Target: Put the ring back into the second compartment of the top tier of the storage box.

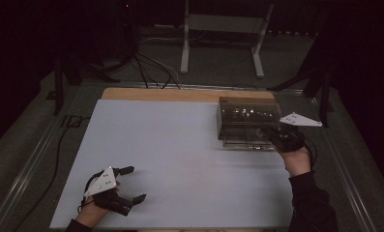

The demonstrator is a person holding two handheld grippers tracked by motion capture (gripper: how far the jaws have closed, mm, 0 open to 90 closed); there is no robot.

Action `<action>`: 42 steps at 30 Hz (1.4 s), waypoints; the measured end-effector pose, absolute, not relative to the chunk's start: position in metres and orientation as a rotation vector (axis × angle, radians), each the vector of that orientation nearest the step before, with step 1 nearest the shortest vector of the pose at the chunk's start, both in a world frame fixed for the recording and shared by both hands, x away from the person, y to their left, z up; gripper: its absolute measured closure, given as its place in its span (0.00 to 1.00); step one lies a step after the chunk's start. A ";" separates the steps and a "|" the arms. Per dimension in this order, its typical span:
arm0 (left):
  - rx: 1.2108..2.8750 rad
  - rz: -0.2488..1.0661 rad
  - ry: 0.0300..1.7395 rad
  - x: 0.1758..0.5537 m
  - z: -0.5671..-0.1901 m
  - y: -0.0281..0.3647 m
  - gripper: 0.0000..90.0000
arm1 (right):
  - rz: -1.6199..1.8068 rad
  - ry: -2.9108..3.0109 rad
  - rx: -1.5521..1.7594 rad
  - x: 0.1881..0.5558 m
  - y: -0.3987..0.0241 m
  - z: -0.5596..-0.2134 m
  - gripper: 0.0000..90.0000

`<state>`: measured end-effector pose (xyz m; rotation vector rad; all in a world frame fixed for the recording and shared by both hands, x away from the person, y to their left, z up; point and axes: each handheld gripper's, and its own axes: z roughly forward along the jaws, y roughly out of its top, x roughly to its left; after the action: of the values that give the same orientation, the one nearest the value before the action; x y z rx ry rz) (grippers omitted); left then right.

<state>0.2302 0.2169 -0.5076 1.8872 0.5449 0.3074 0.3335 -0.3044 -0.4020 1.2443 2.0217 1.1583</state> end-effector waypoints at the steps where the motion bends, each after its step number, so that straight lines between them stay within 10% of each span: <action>1: 1.888 0.310 0.543 0.230 -0.507 0.217 0.01 | 1.154 2.021 1.249 0.334 -0.305 -0.404 0.98; 36: 1.887 0.304 0.545 0.231 -0.508 0.217 0.01 | 1.115 2.087 1.359 0.357 -0.300 -0.441 0.97; 42: 1.888 0.303 0.545 0.231 -0.508 0.216 0.01 | 1.128 2.081 1.375 0.359 -0.301 -0.441 0.77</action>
<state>0.2306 0.2164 -0.5081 1.8882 0.5445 0.3034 0.3586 -0.3015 -0.4409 1.3752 2.0810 1.1281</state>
